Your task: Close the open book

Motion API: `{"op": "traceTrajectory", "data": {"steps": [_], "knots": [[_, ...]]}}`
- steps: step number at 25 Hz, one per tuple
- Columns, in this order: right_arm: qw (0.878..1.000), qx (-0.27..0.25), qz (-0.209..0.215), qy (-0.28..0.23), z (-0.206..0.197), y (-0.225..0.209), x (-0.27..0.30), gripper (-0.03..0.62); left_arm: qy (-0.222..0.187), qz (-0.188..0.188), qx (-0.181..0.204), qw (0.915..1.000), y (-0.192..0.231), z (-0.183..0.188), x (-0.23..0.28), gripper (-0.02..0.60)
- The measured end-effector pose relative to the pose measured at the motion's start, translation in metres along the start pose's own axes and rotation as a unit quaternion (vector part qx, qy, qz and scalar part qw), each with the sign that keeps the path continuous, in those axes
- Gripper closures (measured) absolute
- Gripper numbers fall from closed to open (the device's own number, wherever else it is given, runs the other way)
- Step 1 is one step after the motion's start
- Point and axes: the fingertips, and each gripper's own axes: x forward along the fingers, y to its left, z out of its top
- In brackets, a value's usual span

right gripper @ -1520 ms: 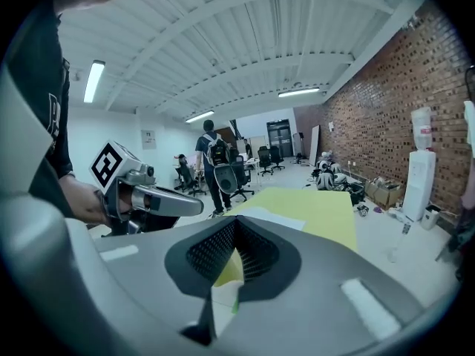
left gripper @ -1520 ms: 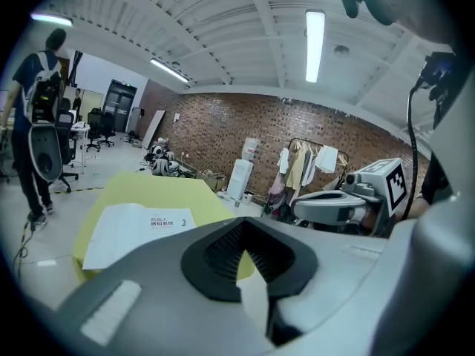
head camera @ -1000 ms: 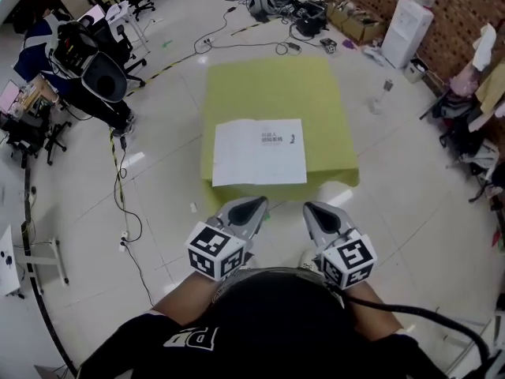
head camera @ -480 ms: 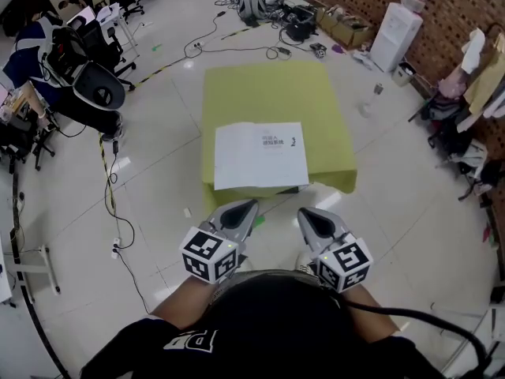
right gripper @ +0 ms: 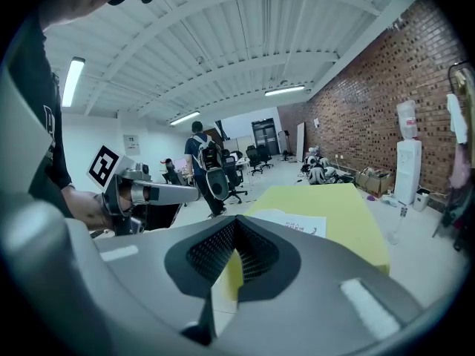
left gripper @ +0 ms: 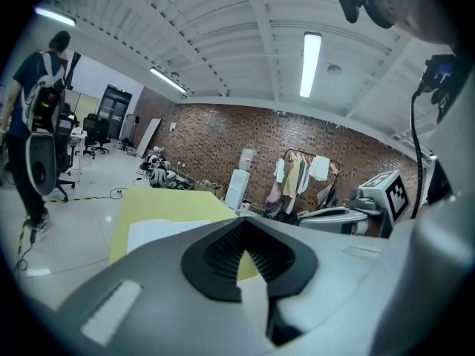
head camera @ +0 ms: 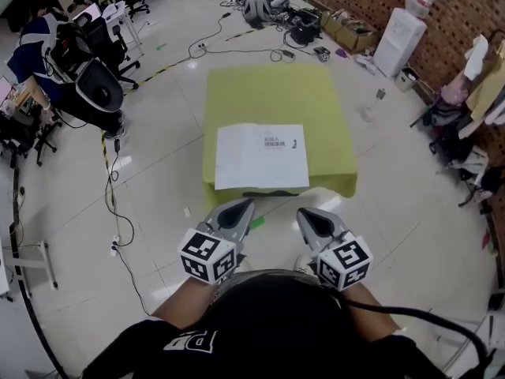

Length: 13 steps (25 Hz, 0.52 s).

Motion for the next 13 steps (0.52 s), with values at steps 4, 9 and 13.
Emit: {"op": "traceTrajectory", "data": {"steps": [4,9,13], "knots": [[1.000,-0.005,0.003,0.003,-0.0014,-0.0013,0.0005,0.588,0.000,0.005,0.003,1.0000,-0.0005,0.0013,-0.0016,0.574],[1.000,-0.001,0.011,0.012,-0.0073,-0.0014,0.0036,0.588,-0.002,0.013,0.008,0.9999,0.0018,0.0011,-0.0029,0.574],[1.000,0.000,0.012,0.014,-0.0072,-0.0023,0.0038,0.588,0.000,0.018,0.006,0.9998,0.0029,0.0006,-0.0041,0.574]]}}
